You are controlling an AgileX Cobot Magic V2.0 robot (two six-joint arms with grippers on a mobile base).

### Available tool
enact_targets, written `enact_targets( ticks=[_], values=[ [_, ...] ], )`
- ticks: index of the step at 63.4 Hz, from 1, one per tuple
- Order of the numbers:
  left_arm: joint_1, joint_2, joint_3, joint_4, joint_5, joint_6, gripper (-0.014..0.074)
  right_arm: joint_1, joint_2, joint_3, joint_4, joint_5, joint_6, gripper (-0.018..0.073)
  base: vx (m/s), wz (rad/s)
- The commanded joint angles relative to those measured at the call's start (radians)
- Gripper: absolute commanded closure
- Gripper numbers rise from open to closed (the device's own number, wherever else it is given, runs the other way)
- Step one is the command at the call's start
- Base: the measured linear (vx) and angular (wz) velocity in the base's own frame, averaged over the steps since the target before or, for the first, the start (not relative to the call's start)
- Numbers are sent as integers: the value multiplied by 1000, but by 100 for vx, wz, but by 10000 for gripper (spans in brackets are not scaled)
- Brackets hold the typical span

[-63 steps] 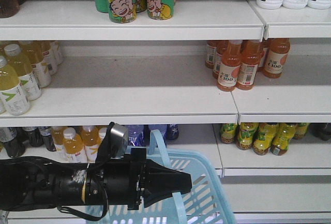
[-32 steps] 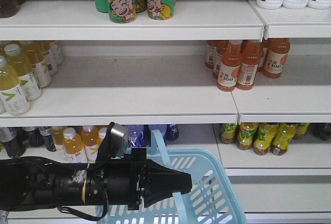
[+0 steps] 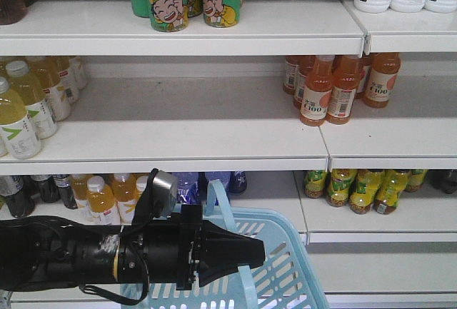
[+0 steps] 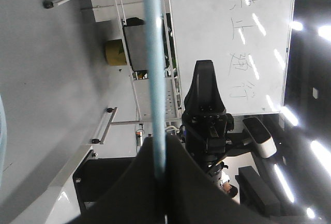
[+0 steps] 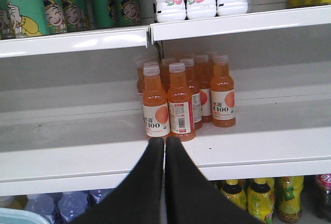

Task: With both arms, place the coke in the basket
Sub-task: 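Hold the basket up with the left gripper, then turn the base away from the drink shelf carrying the basket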

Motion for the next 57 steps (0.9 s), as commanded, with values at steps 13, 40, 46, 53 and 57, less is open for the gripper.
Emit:
enact_targets(
  ticks=[13, 40, 46, 53, 57],
  values=[
    [-3, -45, -23, -47, -234, 1, 603, -4, -11, 19, -6, -81, 0, 564, 0, 0],
    [-3, -45, -23, -47, -234, 1, 603, -4, -11, 19, -6, -81, 0, 564, 0, 0],
    [-3, -45, -23, -47, -234, 1, 603, -4, -11, 19, -6, -81, 0, 564, -1, -3],
    [-3, -45, -23, -47, -234, 1, 603, -4, -11, 19, -6, -81, 0, 564, -1, -5],
    [-3, -45, -23, -47, -234, 1, 603, -4, -11, 19, -6, -81, 0, 564, -2, -8]
  ],
)
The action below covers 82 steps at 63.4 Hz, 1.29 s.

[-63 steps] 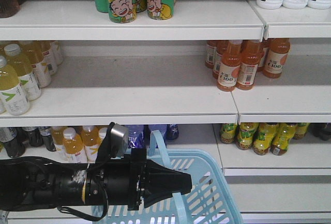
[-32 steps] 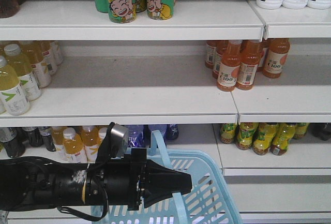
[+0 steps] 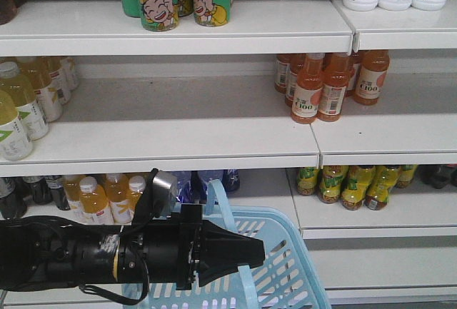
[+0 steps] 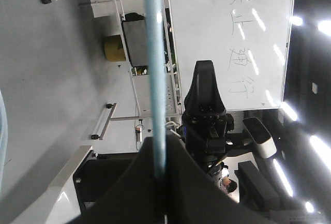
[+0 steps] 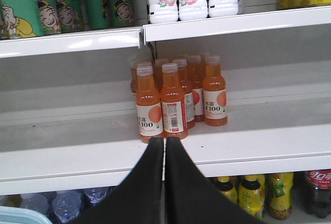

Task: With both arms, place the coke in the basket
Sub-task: 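Turn the base away from the drink shelf carrying the basket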

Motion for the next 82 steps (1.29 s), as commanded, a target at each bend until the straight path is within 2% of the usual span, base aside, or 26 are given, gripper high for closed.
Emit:
enact_targets(
  ticks=[1, 27, 82],
  values=[
    [-3, -45, -23, -47, -234, 1, 603, -4, -11, 19, -6, -81, 0, 564, -2, -9],
    [-3, -45, -23, -47, -234, 1, 603, -4, -11, 19, -6, -81, 0, 564, -3, -23],
    [-3, -45, -23, -47, -234, 1, 603, -4, -11, 19, -6, -81, 0, 564, -2, -46]
  ],
)
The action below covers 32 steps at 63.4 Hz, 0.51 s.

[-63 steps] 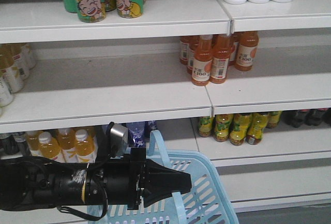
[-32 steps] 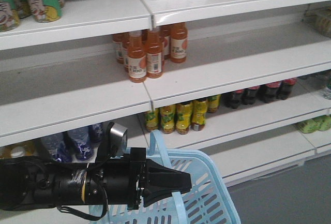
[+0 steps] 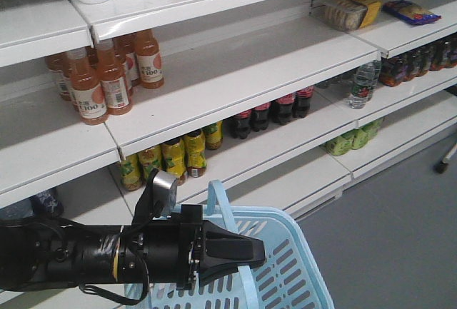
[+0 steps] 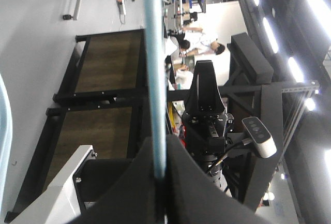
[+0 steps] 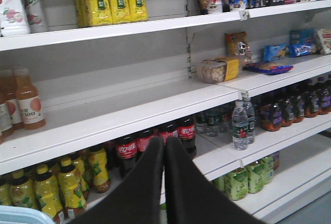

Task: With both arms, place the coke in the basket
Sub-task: 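Turn the base away from the drink shelf carrying the basket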

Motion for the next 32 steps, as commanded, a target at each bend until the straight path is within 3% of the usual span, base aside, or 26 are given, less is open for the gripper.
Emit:
enact_targets(
  ticks=[1, 32],
  values=[
    [-3, -45, -23, -47, -234, 1, 603, -4, -11, 19, -6, -81, 0, 564, 1, -33],
    [-3, -45, -23, -47, -234, 1, 603, -4, -11, 19, -6, -81, 0, 564, 1, -37]
  ],
)
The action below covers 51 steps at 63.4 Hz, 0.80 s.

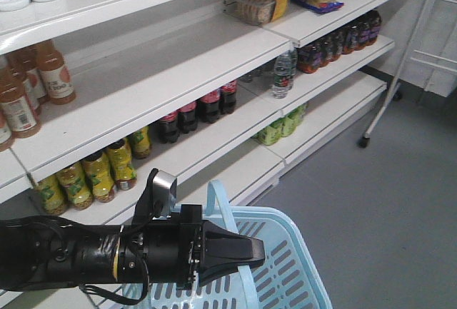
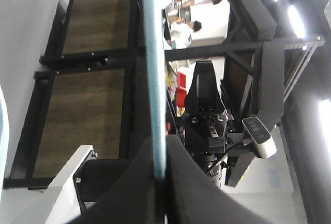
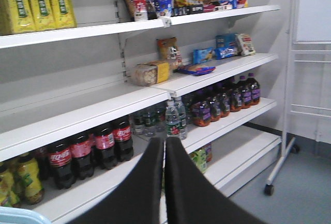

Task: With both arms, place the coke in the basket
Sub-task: 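Turn the base away from the drink shelf carrying the basket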

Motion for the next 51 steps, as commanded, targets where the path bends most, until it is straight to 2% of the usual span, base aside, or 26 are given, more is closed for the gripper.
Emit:
enact_targets(
  ticks=[1, 51],
  values=[
    [-3, -45, -23, -47, -234, 1, 603, -4, -11, 19, -6, -81, 0, 564, 3, -46],
    [-3, -45, -23, -46, -234, 1, 603, -4, -11, 19, -6, -81, 0, 564, 7, -55]
  ],
)
